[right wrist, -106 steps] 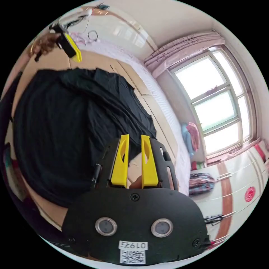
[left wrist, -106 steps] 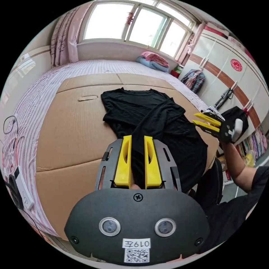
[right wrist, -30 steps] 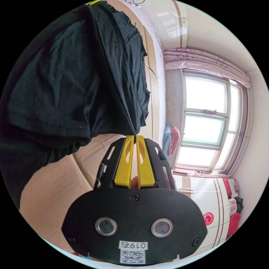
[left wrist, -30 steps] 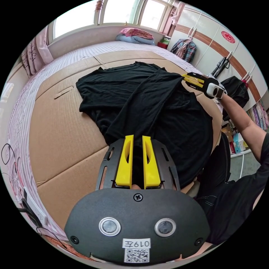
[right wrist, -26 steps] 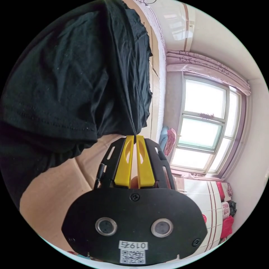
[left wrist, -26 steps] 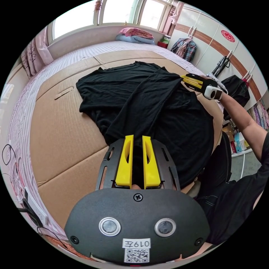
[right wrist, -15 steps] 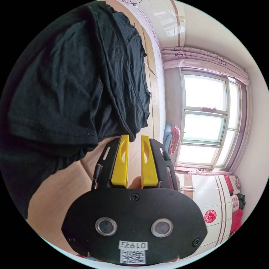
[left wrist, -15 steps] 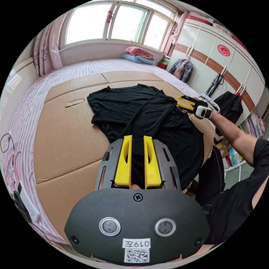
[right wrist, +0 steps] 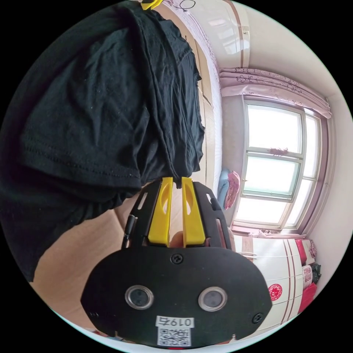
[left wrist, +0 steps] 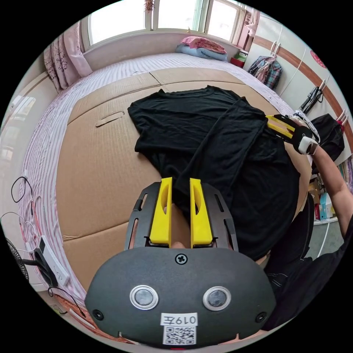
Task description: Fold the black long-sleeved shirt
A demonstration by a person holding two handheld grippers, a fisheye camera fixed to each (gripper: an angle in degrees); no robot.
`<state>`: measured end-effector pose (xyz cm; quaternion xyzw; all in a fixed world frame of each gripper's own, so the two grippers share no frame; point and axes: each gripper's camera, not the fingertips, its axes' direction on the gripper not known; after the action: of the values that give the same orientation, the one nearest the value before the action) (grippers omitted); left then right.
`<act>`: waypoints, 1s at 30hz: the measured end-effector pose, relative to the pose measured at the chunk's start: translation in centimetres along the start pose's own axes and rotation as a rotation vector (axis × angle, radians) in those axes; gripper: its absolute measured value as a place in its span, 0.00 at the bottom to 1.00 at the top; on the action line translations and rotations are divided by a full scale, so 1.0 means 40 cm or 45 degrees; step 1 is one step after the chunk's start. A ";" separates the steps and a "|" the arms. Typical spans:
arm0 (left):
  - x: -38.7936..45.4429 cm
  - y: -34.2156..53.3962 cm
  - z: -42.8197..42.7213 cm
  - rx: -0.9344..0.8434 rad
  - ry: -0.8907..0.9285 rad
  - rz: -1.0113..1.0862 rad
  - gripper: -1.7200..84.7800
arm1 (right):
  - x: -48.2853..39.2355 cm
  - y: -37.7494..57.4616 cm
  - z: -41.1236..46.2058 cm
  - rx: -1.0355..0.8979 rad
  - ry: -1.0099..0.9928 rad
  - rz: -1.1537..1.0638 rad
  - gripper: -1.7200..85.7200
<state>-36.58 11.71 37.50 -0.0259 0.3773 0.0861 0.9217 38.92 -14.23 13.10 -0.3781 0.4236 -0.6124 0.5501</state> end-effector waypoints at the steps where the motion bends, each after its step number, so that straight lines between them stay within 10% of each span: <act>1: -0.002 0.001 -0.002 0.002 0.001 -0.005 0.08 | -0.012 -0.004 0.001 -0.005 0.016 -0.018 0.03; 30: 0.179 0.165 -0.216 0.240 -0.112 0.321 0.11 | -0.261 0.011 -0.081 0.092 0.015 0.071 0.10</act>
<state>-38.69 18.21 26.44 0.1118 0.3434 0.1663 0.9175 37.20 -3.51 11.58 -0.3423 0.4147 -0.6141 0.5777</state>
